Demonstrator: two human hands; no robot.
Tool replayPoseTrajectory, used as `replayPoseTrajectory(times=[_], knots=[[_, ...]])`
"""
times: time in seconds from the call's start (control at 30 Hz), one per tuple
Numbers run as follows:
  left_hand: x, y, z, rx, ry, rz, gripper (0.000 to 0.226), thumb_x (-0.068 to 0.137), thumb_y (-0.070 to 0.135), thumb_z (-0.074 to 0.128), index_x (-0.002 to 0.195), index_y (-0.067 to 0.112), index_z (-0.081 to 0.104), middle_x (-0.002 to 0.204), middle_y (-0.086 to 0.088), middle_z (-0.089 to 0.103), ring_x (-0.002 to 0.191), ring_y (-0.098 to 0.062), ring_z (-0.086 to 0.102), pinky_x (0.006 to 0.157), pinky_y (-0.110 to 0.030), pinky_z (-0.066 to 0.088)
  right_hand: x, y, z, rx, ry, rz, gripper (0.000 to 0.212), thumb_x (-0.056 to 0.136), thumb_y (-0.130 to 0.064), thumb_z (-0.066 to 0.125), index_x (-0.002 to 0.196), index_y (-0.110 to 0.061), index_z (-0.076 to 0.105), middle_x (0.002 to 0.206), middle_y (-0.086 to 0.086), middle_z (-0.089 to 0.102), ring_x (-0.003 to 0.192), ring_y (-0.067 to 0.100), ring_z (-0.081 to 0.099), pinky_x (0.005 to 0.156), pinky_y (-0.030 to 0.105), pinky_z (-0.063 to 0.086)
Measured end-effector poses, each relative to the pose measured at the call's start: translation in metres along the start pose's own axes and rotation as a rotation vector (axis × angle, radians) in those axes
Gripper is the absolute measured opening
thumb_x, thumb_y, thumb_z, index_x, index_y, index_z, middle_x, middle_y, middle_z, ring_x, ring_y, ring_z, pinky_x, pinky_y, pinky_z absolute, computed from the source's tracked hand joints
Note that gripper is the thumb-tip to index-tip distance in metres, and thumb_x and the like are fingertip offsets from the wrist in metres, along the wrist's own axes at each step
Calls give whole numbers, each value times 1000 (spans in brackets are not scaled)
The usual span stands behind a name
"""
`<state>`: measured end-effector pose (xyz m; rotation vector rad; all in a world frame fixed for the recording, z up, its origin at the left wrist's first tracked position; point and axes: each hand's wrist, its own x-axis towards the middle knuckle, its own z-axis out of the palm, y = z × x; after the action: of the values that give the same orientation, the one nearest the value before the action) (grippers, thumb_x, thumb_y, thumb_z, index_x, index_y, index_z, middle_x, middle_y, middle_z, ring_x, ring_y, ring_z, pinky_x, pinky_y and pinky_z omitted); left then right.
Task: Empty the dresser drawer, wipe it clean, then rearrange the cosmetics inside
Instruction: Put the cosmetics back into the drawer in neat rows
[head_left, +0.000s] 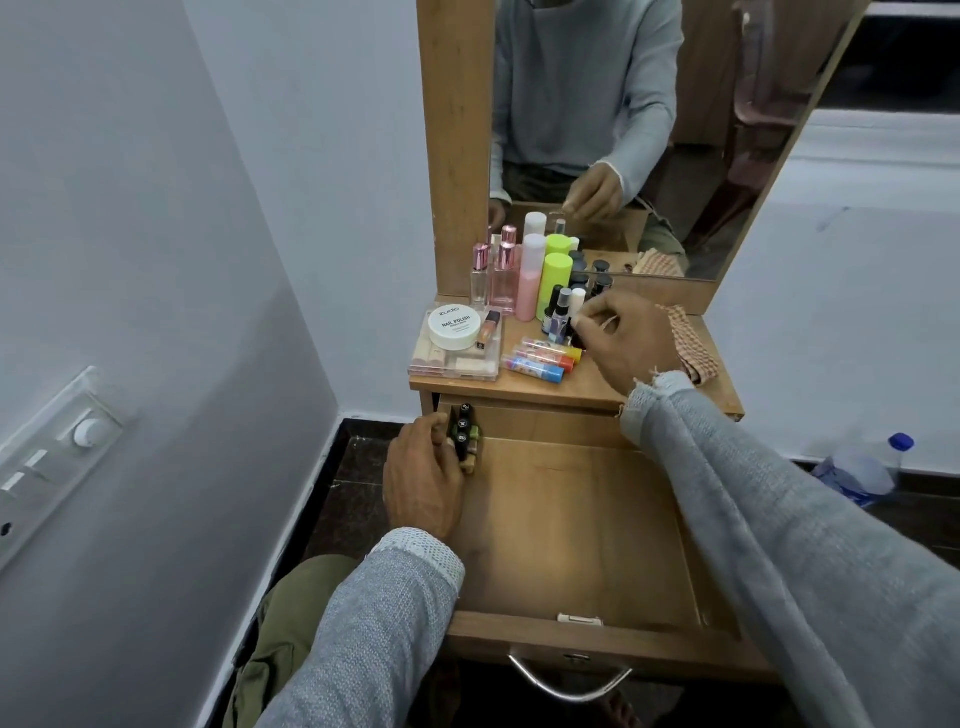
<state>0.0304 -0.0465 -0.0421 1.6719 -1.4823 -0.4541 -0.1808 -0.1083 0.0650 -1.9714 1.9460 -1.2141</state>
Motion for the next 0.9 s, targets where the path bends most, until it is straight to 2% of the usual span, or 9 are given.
replayPoseTrajectory(times=[0.07, 0.17, 0.5, 0.63, 0.77, 0.9], knots=[[-2, 0, -1, 2, 14, 24, 24, 90, 12, 59, 114, 16, 62, 106, -2, 66, 100, -20, 60, 89, -43, 52, 14, 5, -5, -4, 30, 3, 7, 86, -18, 65, 88, -13, 69, 84, 0, 66, 76, 13, 60, 72, 32, 54], [-3, 1, -2, -9, 24, 45, 23, 90, 13, 59, 112, 16, 62, 103, 0, 65, 97, -18, 60, 87, -44, 53, 29, 15, -7, 12, 1, 41, 7, 85, -19, 65, 88, -14, 68, 85, -1, 66, 76, 13, 59, 74, 35, 55], [-2, 8, -4, -76, 33, 86, 17, 91, 20, 60, 108, 22, 63, 100, 9, 64, 94, -15, 61, 85, -46, 53, 30, 37, -12, 21, 6, 52, 5, 83, -19, 70, 85, -14, 70, 84, -3, 66, 75, 9, 58, 72, 27, 51], [6, 21, -5, -98, 30, 133, 14, 92, 18, 61, 105, 22, 63, 98, 12, 62, 91, -14, 61, 83, -46, 55, 33, 40, -10, 15, -40, 73, 12, 83, -21, 70, 92, -13, 69, 85, -1, 66, 77, 11, 59, 73, 28, 52], [20, 41, -6, -61, 25, 191, 10, 92, 21, 60, 101, 17, 63, 90, 6, 63, 83, -15, 60, 75, -42, 55, 35, 37, 0, -49, -95, 64, 15, 83, -25, 70, 94, -15, 67, 82, -1, 65, 75, 15, 60, 71, 33, 54], [24, 50, -2, -70, -7, 204, 13, 92, 23, 60, 104, 18, 63, 87, 5, 63, 80, -15, 59, 71, -41, 56, 38, 35, 10, -137, -115, 56, 13, 84, -23, 68, 93, -15, 67, 86, 1, 65, 78, 16, 58, 71, 32, 51]])
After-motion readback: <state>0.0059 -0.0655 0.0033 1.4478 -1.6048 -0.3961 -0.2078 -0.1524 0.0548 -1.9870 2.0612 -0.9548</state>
